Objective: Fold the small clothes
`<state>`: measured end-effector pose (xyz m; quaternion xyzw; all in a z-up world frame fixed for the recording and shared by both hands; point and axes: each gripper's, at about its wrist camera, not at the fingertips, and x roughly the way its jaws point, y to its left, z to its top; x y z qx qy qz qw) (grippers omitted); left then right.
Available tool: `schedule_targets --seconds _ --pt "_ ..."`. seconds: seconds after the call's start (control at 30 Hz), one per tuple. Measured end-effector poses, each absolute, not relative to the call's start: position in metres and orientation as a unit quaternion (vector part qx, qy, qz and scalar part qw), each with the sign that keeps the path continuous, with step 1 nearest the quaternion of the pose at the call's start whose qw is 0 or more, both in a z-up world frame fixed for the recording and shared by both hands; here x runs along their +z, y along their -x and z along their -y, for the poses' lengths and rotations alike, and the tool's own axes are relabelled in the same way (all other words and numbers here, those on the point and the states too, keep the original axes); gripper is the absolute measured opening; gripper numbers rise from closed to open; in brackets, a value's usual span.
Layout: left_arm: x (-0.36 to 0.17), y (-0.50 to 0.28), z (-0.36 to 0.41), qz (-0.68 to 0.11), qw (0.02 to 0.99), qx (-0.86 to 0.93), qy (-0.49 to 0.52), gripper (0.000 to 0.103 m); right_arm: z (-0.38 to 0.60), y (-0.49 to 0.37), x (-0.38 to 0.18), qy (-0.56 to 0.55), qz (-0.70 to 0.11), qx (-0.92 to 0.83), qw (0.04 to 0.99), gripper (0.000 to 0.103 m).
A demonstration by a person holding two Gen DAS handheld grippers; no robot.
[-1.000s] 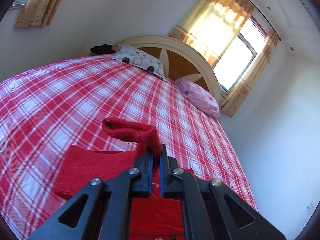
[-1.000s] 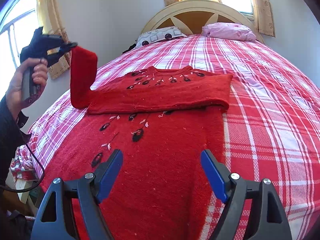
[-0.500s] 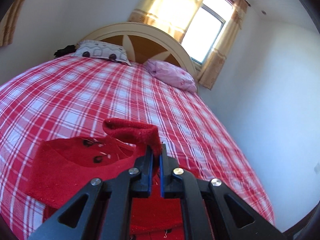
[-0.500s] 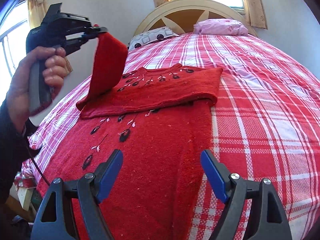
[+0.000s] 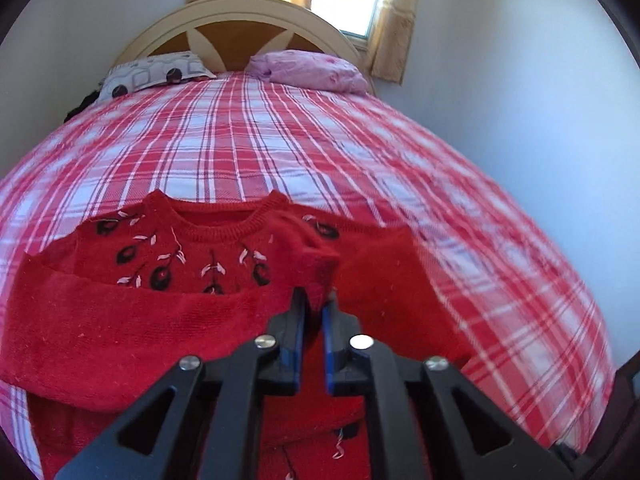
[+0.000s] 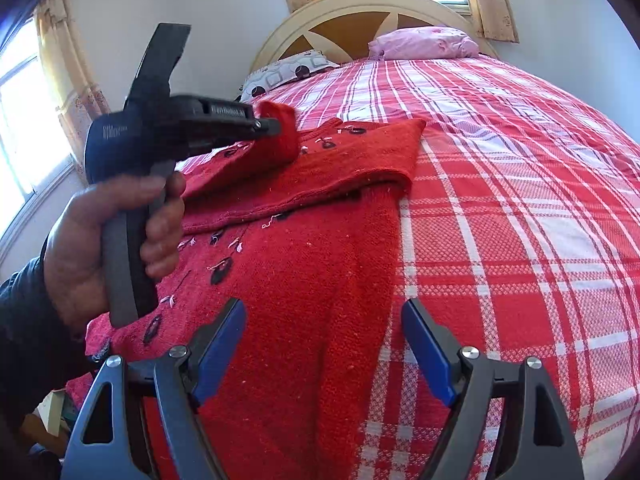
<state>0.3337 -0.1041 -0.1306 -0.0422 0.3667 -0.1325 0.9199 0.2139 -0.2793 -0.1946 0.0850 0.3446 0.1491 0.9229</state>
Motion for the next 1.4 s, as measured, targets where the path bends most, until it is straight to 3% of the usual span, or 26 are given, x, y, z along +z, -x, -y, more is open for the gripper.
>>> schedule_targets --seconds 0.03,0.07,0.1,0.23,0.37,0.5,0.63,0.7,0.97,1.2,1.27,1.4 --pt "-0.13 -0.33 0.105 -0.365 0.921 -0.131 0.025 0.033 0.279 -0.213 -0.195 -0.081 -0.343 0.149 0.924 0.08" --pt "-0.128 -0.325 0.104 -0.361 0.924 -0.124 0.006 0.057 0.277 -0.213 -0.195 -0.077 -0.342 0.149 0.925 0.08" --pt "-0.124 -0.316 0.099 -0.349 0.93 -0.116 -0.01 0.075 0.277 -0.212 -0.195 -0.073 -0.34 0.149 0.926 0.08" --pt "-0.117 -0.28 0.071 -0.304 0.945 -0.091 -0.082 0.081 0.277 -0.211 -0.196 -0.073 -0.336 0.156 0.926 0.08" --pt "-0.123 -0.248 0.02 -0.29 0.947 -0.011 -0.14 0.098 0.279 -0.212 -0.197 -0.08 -0.335 0.156 0.926 0.08" --pt "-0.138 -0.247 -0.038 -0.319 0.936 0.068 -0.131 0.099 0.274 -0.217 -0.201 -0.065 -0.351 0.148 0.922 0.081" --pt "-0.161 -0.254 -0.082 -0.376 0.918 0.101 -0.073 0.099 0.266 -0.223 -0.204 -0.038 -0.367 0.152 0.917 0.092" --pt "-0.172 -0.257 -0.095 -0.403 0.91 0.091 -0.035 0.099 0.262 -0.225 -0.205 -0.024 -0.372 0.151 0.916 0.093" --pt "-0.178 -0.281 -0.095 -0.408 0.908 0.087 -0.04 0.099 0.26 -0.217 -0.194 -0.02 -0.37 0.151 0.917 0.093" --pt "-0.19 -0.283 -0.105 -0.417 0.904 0.086 -0.027 0.103 0.254 -0.243 -0.151 -0.048 -0.354 0.188 0.915 0.093" --pt "-0.19 -0.283 -0.106 -0.416 0.905 0.086 -0.024 0.103 0.248 -0.267 -0.146 -0.053 -0.359 0.191 0.912 0.089" --pt "-0.191 -0.282 -0.109 -0.416 0.906 0.081 -0.013 0.103 0.241 -0.32 -0.151 -0.077 -0.39 0.181 0.9 0.059"
